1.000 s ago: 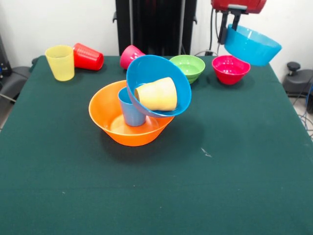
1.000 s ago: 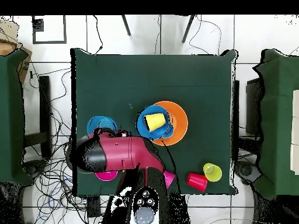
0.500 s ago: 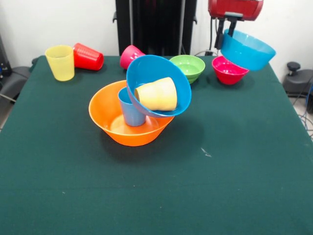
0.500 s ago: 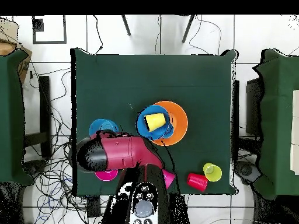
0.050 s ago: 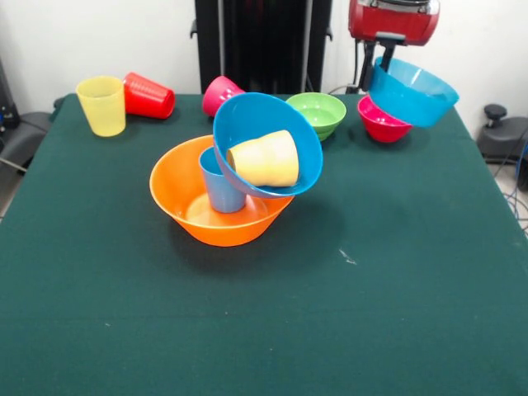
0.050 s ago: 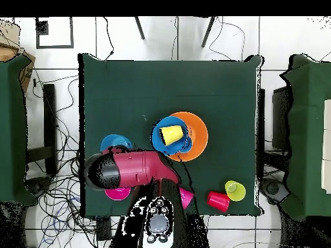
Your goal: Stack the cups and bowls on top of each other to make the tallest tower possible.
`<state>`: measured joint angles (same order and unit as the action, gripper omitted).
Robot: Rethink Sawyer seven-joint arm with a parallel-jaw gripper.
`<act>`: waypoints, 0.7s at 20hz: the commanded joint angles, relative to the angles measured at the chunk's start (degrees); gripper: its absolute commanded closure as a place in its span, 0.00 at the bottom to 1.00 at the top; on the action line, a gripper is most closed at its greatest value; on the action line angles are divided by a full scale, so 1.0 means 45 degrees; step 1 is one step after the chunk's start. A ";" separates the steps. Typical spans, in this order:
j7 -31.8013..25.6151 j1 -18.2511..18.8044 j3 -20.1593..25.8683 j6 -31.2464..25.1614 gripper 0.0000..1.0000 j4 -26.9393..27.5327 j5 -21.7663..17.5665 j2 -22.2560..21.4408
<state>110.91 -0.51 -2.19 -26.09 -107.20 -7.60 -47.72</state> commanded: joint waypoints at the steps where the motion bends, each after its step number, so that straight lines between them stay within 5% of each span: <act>1: -0.0077 -0.0074 0.0749 -0.0640 1.00 -0.0201 -0.0945 0.0312; 14: -0.0757 0.0329 0.1183 -0.1677 1.00 -0.0634 -0.0537 -0.1291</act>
<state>110.91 -0.40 -2.02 -26.71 -107.36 -7.61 -50.98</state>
